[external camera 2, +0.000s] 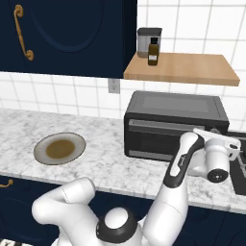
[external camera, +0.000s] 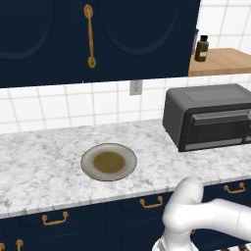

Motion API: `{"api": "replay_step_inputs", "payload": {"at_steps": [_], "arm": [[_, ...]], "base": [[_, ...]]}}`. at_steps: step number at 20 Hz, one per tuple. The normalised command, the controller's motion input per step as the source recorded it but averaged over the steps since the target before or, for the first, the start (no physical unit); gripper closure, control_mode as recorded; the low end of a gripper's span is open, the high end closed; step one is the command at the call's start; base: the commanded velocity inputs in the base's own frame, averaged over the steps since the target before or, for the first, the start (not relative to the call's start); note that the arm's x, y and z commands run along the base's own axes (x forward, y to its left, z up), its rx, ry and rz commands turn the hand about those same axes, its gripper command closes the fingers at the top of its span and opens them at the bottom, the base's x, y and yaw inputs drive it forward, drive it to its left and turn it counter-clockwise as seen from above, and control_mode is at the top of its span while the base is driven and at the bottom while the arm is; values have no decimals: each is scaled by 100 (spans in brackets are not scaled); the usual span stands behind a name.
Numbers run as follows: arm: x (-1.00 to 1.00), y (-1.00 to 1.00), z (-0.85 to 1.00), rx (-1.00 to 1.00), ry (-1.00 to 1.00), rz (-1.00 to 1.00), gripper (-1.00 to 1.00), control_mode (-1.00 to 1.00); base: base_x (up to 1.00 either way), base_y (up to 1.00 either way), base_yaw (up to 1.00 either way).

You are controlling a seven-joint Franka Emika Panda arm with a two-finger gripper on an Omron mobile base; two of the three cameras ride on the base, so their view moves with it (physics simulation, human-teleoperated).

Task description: Pick up the kebab skewer and baguette bread, and place them inside the toaster oven. Close the toaster oven door and start by setting the timer.

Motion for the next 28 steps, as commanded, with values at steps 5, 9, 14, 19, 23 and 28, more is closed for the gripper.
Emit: {"api": "replay_step_inputs", "payload": {"at_steps": [5,9,14,19,23,28], "arm": [[5,19,-6,19,0,-6,100,-100],[3,12,0,23,0,-6,100,-100],[0,9,0,26,0,-5,100,-100],[0,13,0,35,-1,-6,100,-100],[0,13,-1,36,-3,-7,100,-100],[0,2,-3,35,-2,-6,100,-100]], "base": [[0,0,0],[0,0,0],[0,0,0],[0,0,0],[0,0,0],[0,0,0]]}}
